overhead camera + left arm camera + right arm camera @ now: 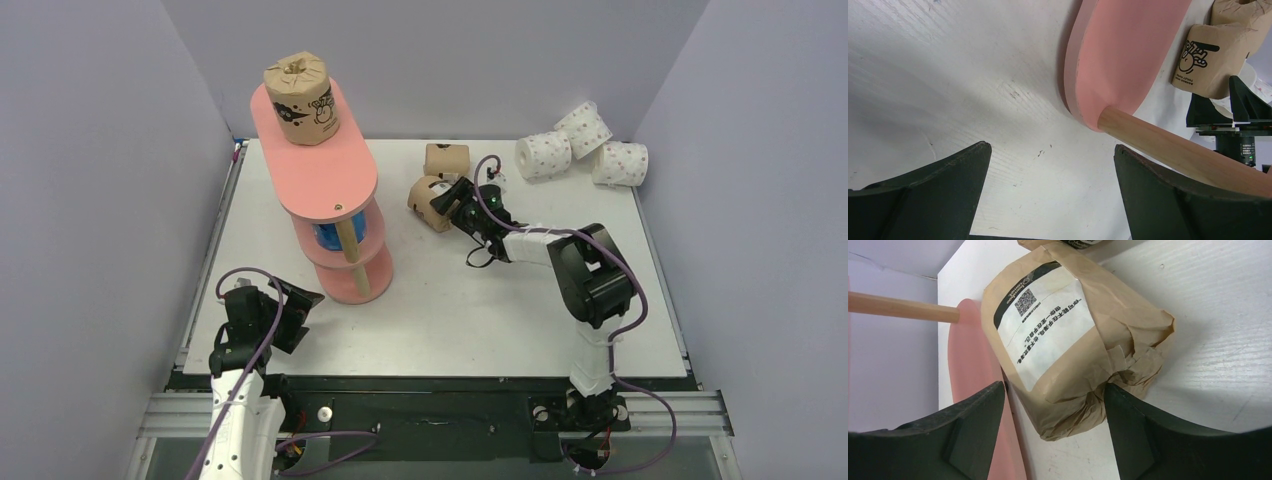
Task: Place and organize the paper towels onto the shelf
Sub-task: Pick up the paper towel from the center of the board.
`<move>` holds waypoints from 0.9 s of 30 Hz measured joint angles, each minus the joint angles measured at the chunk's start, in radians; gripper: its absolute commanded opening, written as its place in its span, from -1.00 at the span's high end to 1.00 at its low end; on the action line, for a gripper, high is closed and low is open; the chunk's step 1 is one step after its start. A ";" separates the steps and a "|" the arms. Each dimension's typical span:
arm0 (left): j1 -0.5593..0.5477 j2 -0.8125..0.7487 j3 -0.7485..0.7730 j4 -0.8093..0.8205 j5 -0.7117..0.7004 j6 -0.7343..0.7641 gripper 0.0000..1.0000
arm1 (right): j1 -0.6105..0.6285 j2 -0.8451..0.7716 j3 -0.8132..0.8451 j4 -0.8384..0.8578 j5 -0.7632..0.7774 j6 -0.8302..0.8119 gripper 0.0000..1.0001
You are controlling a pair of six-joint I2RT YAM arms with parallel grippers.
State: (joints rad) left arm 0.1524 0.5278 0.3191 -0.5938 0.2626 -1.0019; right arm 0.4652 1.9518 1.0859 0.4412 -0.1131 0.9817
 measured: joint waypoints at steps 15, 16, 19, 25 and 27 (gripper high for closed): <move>0.001 0.000 0.000 0.000 0.000 0.000 -0.85 | 0.000 0.055 0.044 0.039 0.002 0.025 0.20; 0.001 0.000 0.000 0.000 0.000 0.000 -0.85 | 0.000 0.054 0.039 0.046 0.002 0.024 0.23; 0.002 0.000 0.000 0.000 0.000 0.000 -0.85 | 0.001 0.035 0.009 0.055 0.009 0.010 0.28; 0.002 0.000 0.000 0.001 0.000 0.000 -0.85 | 0.014 -0.146 -0.056 -0.121 0.078 -0.097 0.32; 0.003 0.000 0.000 0.002 0.001 0.000 -0.85 | 0.028 -0.228 -0.056 -0.216 0.117 -0.157 0.33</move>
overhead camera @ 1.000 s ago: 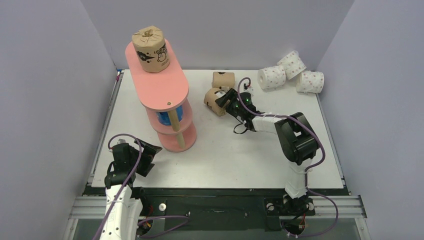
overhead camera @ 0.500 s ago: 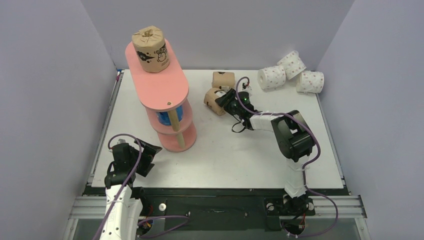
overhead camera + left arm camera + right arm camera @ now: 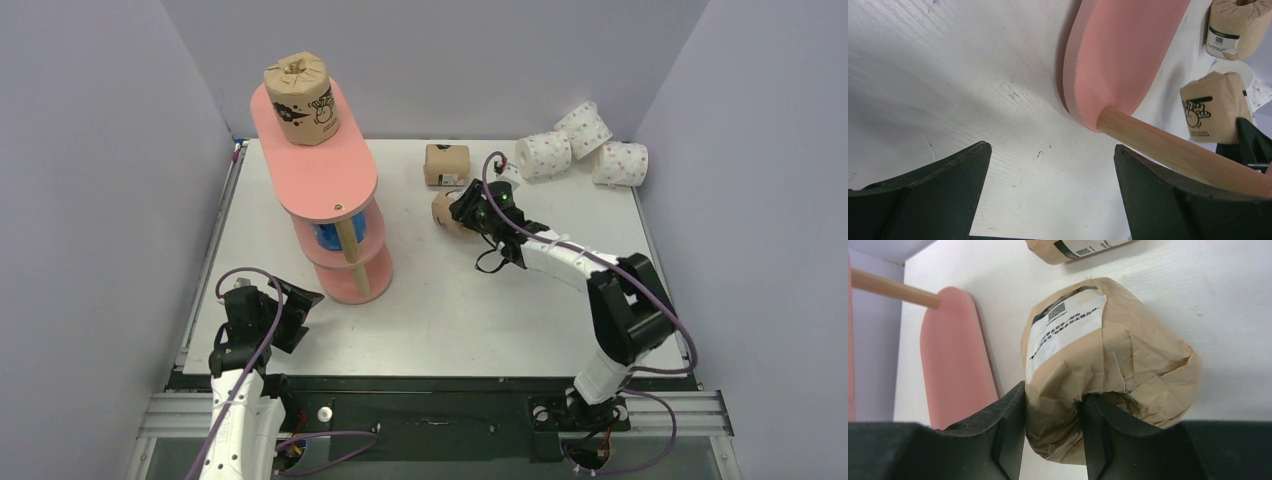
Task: Place and organize the paper towels onto the shelf
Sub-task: Pick up the paper towel from the center of the board.
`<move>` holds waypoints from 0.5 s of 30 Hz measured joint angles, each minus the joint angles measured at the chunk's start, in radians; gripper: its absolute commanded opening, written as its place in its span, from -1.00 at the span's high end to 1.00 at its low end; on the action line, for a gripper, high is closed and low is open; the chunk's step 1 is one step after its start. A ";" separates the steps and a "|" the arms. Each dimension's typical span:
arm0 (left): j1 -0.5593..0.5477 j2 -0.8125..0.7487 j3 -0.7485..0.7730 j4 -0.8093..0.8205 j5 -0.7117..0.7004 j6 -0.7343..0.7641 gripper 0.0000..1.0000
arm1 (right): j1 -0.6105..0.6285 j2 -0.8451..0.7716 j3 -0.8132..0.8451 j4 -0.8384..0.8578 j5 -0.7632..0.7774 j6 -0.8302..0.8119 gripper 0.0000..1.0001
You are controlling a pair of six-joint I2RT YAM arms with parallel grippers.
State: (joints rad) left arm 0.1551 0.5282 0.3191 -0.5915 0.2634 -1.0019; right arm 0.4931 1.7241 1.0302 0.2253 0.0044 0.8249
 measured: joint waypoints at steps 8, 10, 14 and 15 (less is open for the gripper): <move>0.005 0.016 0.000 0.013 0.010 0.000 -0.85 | 0.152 -0.238 0.086 -0.457 0.182 -0.262 0.32; 0.005 0.016 0.000 0.014 0.013 0.000 -0.85 | 0.212 -0.269 0.113 -0.573 0.238 -0.321 0.32; 0.006 0.016 0.000 0.022 0.021 0.000 -0.85 | 0.340 -0.299 0.129 -0.766 0.336 -0.406 0.32; 0.006 0.016 0.000 0.023 0.023 0.000 -0.85 | 0.373 -0.300 0.129 -0.814 0.357 -0.422 0.32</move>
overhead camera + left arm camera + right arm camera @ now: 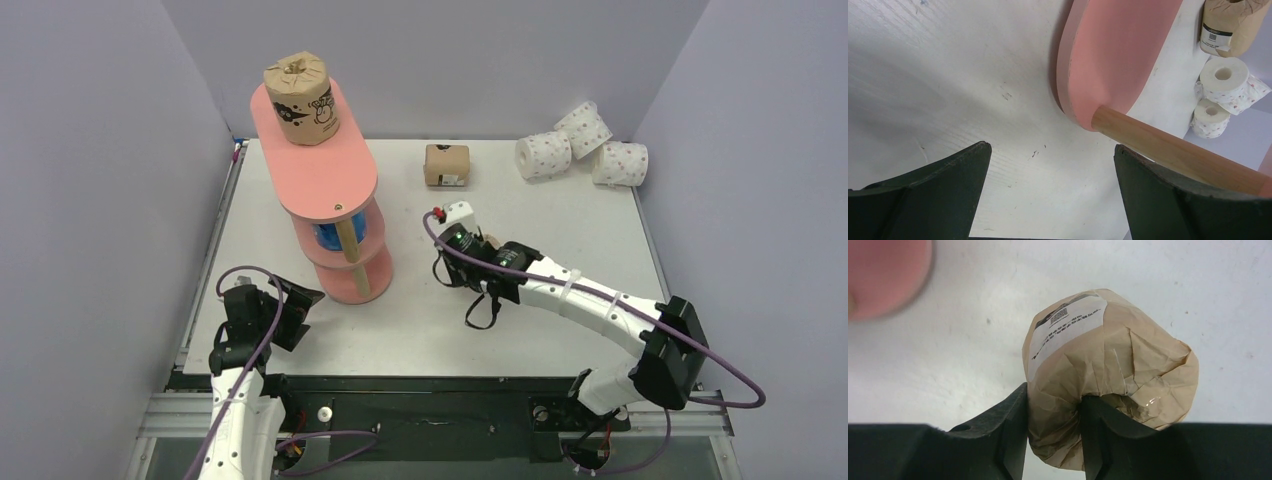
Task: Place and organize the paper towels onto the shelf
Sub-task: Pick up the paper towel from the center of the board, then place the paper towel at the center of the board.
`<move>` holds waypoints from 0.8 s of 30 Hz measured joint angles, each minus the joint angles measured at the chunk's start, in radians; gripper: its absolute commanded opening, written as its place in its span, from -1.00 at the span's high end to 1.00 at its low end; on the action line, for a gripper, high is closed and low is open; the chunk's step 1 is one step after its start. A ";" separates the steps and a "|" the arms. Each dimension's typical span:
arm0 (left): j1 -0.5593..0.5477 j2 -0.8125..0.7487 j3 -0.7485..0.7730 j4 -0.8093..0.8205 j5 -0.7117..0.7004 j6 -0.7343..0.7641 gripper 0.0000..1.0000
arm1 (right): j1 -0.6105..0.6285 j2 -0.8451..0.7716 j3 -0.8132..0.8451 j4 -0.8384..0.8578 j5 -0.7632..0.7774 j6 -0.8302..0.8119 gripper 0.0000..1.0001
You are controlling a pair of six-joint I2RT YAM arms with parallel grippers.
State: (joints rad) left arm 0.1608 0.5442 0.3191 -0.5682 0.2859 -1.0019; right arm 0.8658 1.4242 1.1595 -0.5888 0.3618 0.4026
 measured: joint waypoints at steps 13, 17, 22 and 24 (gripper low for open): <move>0.000 -0.004 0.000 0.034 0.003 -0.011 -0.85 | 0.209 0.043 -0.003 -0.247 0.109 -0.079 0.23; 0.000 -0.003 0.000 0.034 0.003 -0.012 -0.85 | 0.211 0.080 -0.021 -0.246 0.100 -0.083 0.10; 0.000 -0.003 0.000 0.036 0.003 -0.016 -0.85 | 0.214 0.092 -0.031 -0.241 0.083 -0.085 -0.11; 0.000 -0.002 0.000 0.037 0.003 -0.016 -0.85 | 0.216 0.092 -0.031 -0.238 0.080 -0.085 -0.21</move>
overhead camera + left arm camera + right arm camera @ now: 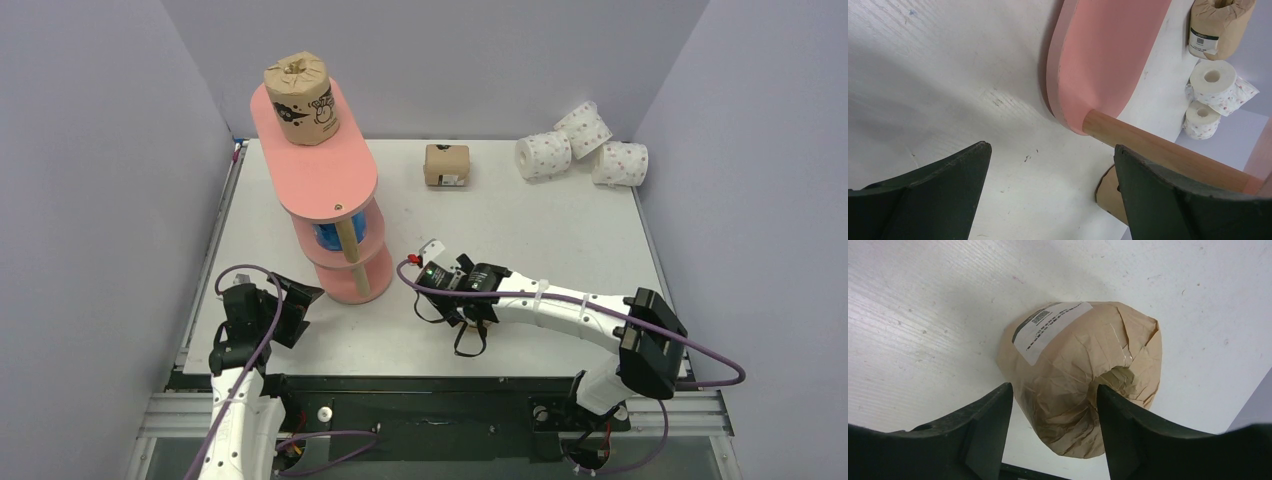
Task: Place and organize the paper towels onto the shelf
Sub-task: Place the paper towel at the center of the board.
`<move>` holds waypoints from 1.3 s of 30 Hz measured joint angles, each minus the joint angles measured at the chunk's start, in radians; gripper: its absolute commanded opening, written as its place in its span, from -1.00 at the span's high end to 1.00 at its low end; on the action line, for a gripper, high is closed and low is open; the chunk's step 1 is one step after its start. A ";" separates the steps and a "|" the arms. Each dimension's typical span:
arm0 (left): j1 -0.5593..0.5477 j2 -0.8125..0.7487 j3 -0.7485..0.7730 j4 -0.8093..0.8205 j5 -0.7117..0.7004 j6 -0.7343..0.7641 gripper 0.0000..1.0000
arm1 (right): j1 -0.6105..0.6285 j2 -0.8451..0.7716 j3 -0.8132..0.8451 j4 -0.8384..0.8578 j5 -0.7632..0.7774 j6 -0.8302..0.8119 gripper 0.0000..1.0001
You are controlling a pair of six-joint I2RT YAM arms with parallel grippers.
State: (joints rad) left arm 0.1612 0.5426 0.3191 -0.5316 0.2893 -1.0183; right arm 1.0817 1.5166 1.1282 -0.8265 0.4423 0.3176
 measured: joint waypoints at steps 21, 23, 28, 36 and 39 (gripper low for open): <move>0.001 0.022 0.000 0.012 0.000 0.000 -0.86 | -0.198 -0.575 -0.165 0.168 -0.084 0.190 -0.46; 0.002 0.018 0.000 0.012 0.000 0.000 -0.86 | -0.287 -0.647 -0.280 0.235 -0.128 0.235 -0.46; 0.004 0.004 0.000 0.012 0.000 0.000 -0.86 | -0.445 -0.745 -0.512 0.385 -0.256 0.340 -0.40; 0.004 0.001 0.000 0.012 0.000 0.002 -0.87 | -0.705 -0.786 -0.702 0.600 -0.534 0.480 -0.43; 0.004 0.003 0.000 0.012 0.000 0.005 -0.87 | -0.716 -0.785 -0.706 0.637 -0.586 0.494 -0.44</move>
State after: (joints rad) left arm 0.1654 0.5457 0.3195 -0.5198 0.2890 -1.0134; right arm 0.3660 0.7311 0.4225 -0.1898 -0.1432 0.8112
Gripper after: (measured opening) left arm 0.932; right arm 0.717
